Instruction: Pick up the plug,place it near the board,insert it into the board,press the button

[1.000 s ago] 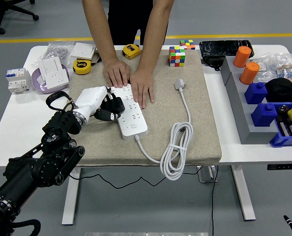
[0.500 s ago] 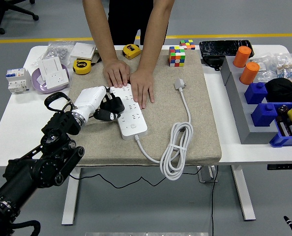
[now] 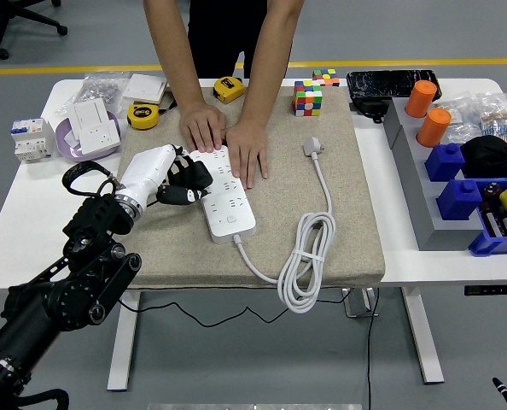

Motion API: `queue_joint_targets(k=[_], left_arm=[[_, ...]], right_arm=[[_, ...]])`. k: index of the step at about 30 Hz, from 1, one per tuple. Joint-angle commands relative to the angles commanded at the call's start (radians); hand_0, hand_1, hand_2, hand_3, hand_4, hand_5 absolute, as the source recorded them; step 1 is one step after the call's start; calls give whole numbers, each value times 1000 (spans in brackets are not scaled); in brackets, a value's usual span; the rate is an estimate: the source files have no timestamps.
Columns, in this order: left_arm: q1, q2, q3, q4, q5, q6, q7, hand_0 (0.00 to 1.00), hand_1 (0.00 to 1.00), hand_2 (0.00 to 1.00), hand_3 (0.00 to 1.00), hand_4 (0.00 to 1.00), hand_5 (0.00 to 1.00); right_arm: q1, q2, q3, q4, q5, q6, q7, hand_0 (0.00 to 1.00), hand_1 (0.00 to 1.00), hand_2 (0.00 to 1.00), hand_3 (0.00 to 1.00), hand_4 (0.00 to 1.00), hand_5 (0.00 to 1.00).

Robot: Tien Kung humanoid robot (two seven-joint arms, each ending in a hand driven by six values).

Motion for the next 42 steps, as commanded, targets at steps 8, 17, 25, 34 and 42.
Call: queue_joint_targets(k=[8,17,25,34,42], left_arm=[[59,0,-164,-77,26,44,3,302,270,195,366,702,200],[84,0,-215,-15,60,0,20,414,480,449,482,676,218],[100,0,-206,10,32,-24,16,504,557,545,526,686,252],[100,0,-184,11,-48,-56,12,553,658,606,568,847,451],[106,0,-175,8,-101,-88,14,795,879,825,839,998,779]], right_arm=[[-3,2,10,0,-2,-1,-2,878,869,828,849,998,998],[2,2,5,0,7,0,1,878,869,828,849,998,998],[2,2,10,0,3,-1,0,878,868,828,848,998,998],[3,2,6,0,5,1,1,878,869,828,848,998,998],[-1,2,4,0,4,2,1,878,870,827,847,998,998]])
